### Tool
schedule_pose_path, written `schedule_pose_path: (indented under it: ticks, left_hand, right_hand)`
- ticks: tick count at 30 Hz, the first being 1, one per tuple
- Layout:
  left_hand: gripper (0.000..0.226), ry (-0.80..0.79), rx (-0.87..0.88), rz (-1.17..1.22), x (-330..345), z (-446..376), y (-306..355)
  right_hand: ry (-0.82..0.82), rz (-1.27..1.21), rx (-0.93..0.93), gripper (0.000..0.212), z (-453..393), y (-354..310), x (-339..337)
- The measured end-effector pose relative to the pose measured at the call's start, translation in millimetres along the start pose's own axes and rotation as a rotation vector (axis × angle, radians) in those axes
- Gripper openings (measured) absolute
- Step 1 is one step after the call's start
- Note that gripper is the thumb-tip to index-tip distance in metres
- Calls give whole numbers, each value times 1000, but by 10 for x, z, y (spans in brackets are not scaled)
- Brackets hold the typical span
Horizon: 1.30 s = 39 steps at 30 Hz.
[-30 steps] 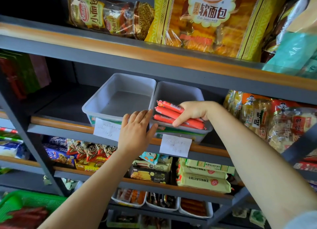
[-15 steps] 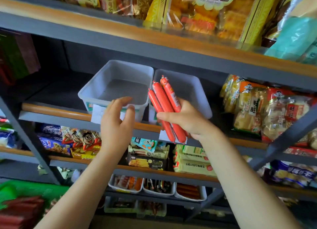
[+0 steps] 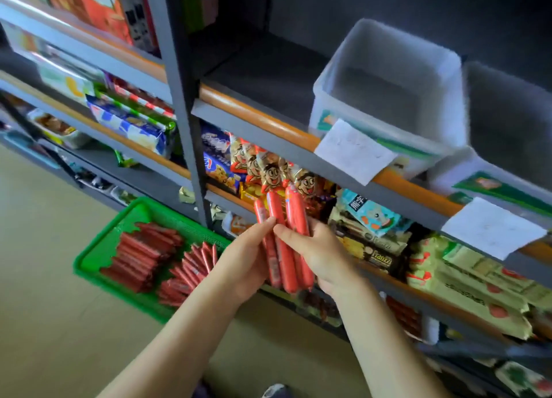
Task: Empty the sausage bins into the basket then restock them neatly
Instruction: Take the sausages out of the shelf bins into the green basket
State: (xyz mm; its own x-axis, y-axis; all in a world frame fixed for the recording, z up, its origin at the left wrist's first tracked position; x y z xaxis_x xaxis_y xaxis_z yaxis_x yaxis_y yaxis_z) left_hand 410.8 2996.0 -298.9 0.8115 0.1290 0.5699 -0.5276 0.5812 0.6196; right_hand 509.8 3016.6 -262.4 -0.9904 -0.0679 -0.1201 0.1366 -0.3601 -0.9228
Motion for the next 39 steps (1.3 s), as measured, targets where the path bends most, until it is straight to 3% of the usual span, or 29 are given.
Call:
schedule_pose_path:
  ticks: [5, 9, 17, 20, 23, 26, 30, 34, 37, 39]
  left_hand:
    - [48, 156, -75, 36, -994, -213, -49]
    - [36, 179, -92, 49, -1734, -399, -84]
    - [49, 227, -173, 128, -3092, -799, -368]
    - [35, 223, -210, 138, -3471, -892, -548]
    - [23, 258, -266, 133, -3811, -944, -767]
    - [38, 291, -321, 132, -4073, -996, -999]
    - [14, 439, -326, 126, -4430, -1087, -1162]
    - [5, 572, -327, 140, -4762, -1156, -1242]
    - [12, 569, -334, 158, -4840, -1167, -1267]
    - [14, 561, -336, 145, -4847, -1183, -1259]
  right_hand:
    - [-55, 80, 143, 38, -408, 602, 716]
    - [-108, 87, 207, 8, -677, 1032, 1351]
    - [-131, 92, 286, 10, -1121, 1984, 2277]
    - [-161, 147, 323, 14, -1200, 2388, 2486]
    - [-211, 265, 311, 24, -1295, 2691, 2675]
    - [-265, 394, 302, 14, -1419, 2904, 2852]
    - [-311, 621, 277, 39, -1679, 3168, 3019]
    - [-95, 808, 195, 17, -2080, 3271, 2782]
    - [-55, 967, 182, 46, -2240, 3351, 2619]
    - [-78, 1009, 149, 52, -2253, 3369, 2637]
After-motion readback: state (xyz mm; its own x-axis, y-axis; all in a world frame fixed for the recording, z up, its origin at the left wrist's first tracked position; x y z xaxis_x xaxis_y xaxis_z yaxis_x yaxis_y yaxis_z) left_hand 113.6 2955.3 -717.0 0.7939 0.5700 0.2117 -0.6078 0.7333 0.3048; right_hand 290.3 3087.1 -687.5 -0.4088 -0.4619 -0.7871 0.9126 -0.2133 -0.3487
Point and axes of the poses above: each hand's wrist, its own z-axis away from the middle knuckle, its own x-axis out of the palm, y = z × x, the point moved 10 cm from there along -z, towards the middle knuckle, and after that the axes turned 4 degrees about y, right-handed, at the moved point
